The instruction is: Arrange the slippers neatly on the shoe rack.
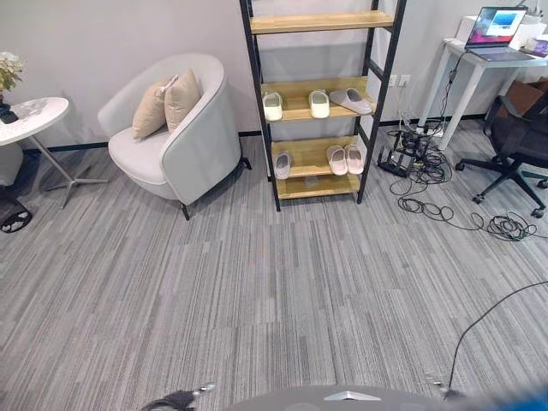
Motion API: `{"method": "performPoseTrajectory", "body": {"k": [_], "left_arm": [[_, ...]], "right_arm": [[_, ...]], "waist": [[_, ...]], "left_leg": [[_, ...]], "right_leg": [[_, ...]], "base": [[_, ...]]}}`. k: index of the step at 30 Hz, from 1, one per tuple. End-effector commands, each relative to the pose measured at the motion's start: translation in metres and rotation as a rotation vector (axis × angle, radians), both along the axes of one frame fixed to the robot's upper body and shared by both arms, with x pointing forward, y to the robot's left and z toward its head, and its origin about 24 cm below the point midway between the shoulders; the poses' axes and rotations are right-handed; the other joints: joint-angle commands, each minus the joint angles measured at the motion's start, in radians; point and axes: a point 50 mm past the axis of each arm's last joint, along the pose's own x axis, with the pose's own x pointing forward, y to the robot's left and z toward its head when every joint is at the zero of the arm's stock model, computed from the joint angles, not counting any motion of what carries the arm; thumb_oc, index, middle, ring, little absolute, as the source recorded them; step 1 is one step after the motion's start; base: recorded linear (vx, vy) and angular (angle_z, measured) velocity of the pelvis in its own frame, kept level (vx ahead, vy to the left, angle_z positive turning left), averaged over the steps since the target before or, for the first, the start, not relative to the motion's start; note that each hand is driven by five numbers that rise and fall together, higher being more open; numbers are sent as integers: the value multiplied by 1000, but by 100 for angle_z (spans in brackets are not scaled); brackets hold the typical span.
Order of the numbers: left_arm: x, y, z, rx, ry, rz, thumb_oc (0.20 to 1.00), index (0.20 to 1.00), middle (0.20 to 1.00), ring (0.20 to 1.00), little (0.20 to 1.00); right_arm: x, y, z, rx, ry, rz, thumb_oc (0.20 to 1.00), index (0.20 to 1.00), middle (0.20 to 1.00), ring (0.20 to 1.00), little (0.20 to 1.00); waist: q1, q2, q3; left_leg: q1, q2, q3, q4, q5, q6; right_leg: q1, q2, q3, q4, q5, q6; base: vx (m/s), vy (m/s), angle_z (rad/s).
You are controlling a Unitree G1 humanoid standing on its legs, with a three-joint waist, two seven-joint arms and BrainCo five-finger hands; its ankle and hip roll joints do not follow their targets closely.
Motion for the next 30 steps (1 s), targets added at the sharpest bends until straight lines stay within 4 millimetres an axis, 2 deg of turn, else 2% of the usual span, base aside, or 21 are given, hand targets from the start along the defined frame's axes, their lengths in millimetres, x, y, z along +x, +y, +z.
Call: {"method": "performPoseTrajectory", "body": {"k": [1,3,5,8,9,10,11,12,14,15,16,17,18,19,20,22,23,25,27,28,30], "left_arm": [[4,-9,-1,34,47,-81,1000,1000,1000,1000,1000],[9,-31,-4,-18,31,-163,1000,1000,1000,1000,1000],[14,-39,-5,-46,11,-179,1000,1000,1000,1000,1000],[26,-59,-5,-94,35,-427,1000,1000,1000,1000,1000],[32,-54,-3,-39,46,-440,1000,1000,1000,1000,1000],[32,-54,-3,-39,46,-440,1000,1000,1000,1000,1000],[44,-61,-2,-32,0,-412,1000,1000,1000,1000,1000],[44,-61,-1,-32,0,-412,1000,1000,1000,1000,1000],[43,-72,-3,-57,-9,-435,1000,1000,1000,1000,1000],[43,-72,-3,-57,-9,-434,1000,1000,1000,1000,1000],[24,-75,-6,-86,38,-439,1000,1000,1000,1000,1000],[8,-71,-9,-101,95,-433,1000,1000,1000,1000,1000],[0,-67,-9,-101,122,-426,1000,1000,1000,1000,1000],[-27,-51,-10,-82,216,-394,1000,1000,1000,1000,1000],[-42,-41,-9,-57,263,-379,1000,1000,1000,1000,1000],[-46,-33,-8,-35,275,-372,1000,1000,1000,1000,1000],[-43,-32,-8,-29,264,-365,1000,1000,1000,1000,1000],[-8,-31,-6,5,156,-361,1000,1000,1000,1000,1000],[3,-33,-6,8,120,-371,1000,1000,1000,1000,1000],[28,-39,-3,14,38,-385,1000,1000,1000,1000,1000],[38,-41,-1,34,0,-391,1000,1000,1000,1000,1000]], "right_arm": [[-8,8,-2,4,43,11,1000,1000,1000,1000,1000],[-16,11,-4,3,58,14,1000,1000,1000,1000,1000],[-15,12,-4,4,50,17,1000,1000,1000,1000,1000],[-12,12,-4,1,66,118,1000,1000,1000,1000,1000],[-29,4,-3,-14,145,114,1000,1000,1000,1000,1000],[-29,4,-3,-14,145,114,1000,1000,1000,1000,1000],[-40,2,-3,-12,199,103,1000,1000,1000,1000,1000],[-40,2,-3,-12,199,103,1000,1000,1000,1000,1000],[-33,10,-4,0,212,205,1000,1000,1000,1000,1000],[-33,10,-4,0,212,205,1000,1000,1000,1000,1000],[-28,17,-5,13,190,212,1000,1000,1000,1000,1000],[-25,20,-6,15,170,210,1000,1000,1000,1000,1000],[-24,22,-6,16,162,211,1000,1000,1000,1000,1000],[-23,24,-7,20,148,211,1000,1000,1000,1000,1000],[-25,27,-8,32,131,175,1000,1000,1000,1000,1000],[-27,34,-9,56,116,145,1000,1000,1000,1000,1000],[-27,39,-9,69,115,158,1000,1000,1000,1000,1000],[-19,54,-11,97,108,240,1000,1000,1000,1000,1000],[-14,56,-10,100,91,245,1000,1000,1000,1000,1000],[9,58,-8,93,14,273,1000,1000,1000,1000,1000],[22,61,-6,89,-30,298,1000,1000,1000,1000,1000]], "waist": [[-25,-13,-45],[-39,-15,-47],[-44,-17,-46],[-74,-12,-29],[-75,-25,-11],[-76,-25,-11],[-76,-34,19],[-77,-33,19],[-64,-19,36],[-66,-20,37],[-43,-1,43],[-32,-3,56],[-26,-9,63],[-10,-10,46],[-8,-26,29],[-2,-53,14],[2,-62,9],[17,-83,-7],[23,-81,-11],[21,-69,-7],[23,-66,-7]], "left_leg": [[-49,110,-37,-33,112,-117],[-41,123,-29,-33,110,-127],[-38,129,-28,-33,109,-131],[-10,172,9,-33,101,-161],[-43,182,33,122,34,-180],[-44,182,33,123,34,-180],[-149,158,35,341,14,-162],[-151,158,33,344,13,-162],[-233,94,29,312,28,-126],[-232,93,28,313,27,-126],[-291,65,16,177,123,-111],[-309,64,25,90,149,-111],[-318,63,26,84,157,-107],[-279,67,-25,75,183,-96],[-261,57,-33,92,180,-82],[-244,41,-26,117,155,-62],[-234,34,-23,121,143,-50],[-191,-10,-28,121,104,-11],[-196,-15,-23,122,98,-1],[-179,-20,-34,122,72,12],[-160,-15,-31,121,47,15]], "right_leg": [[16,-99,9,5,17,82],[18,-85,21,5,14,72],[17,-79,28,5,13,66],[-7,-47,87,21,12,24],[-24,-53,104,52,5,1],[-24,-53,104,52,5,1],[-23,-72,69,88,-13,-5],[-23,-72,68,88,-13,-5],[-15,-71,49,105,-50,-7],[-13,-73,48,105,-52,-7],[40,-51,52,81,-71,-3],[95,-42,76,66,-86,4],[121,-41,90,61,-96,7],[174,-22,129,43,-114,22],[195,-36,133,43,-122,37],[211,-61,129,61,-136,62],[208,-72,127,79,-137,76],[150,-96,119,248,-88,139],[115,-105,117,324,-43,157],[-9,-141,88,509,29,155],[-59,-178,40,465,40,127]], "base": [[47,-102,8],[69,-161,4],[49,-176,-7],[48,-277,-26],[39,-265,-66],[73,-308,-55],[41,-137,-22],[121,-144,18],[124,9,60],[317,74,53],[474,82,48],[582,95,15],[586,56,-1],[620,103,-69],[630,130,-104],[384,140,-101],[359,201,-57],[346,256,-13],[199,196,28],[294,262,23],[250,134,-6]]}}
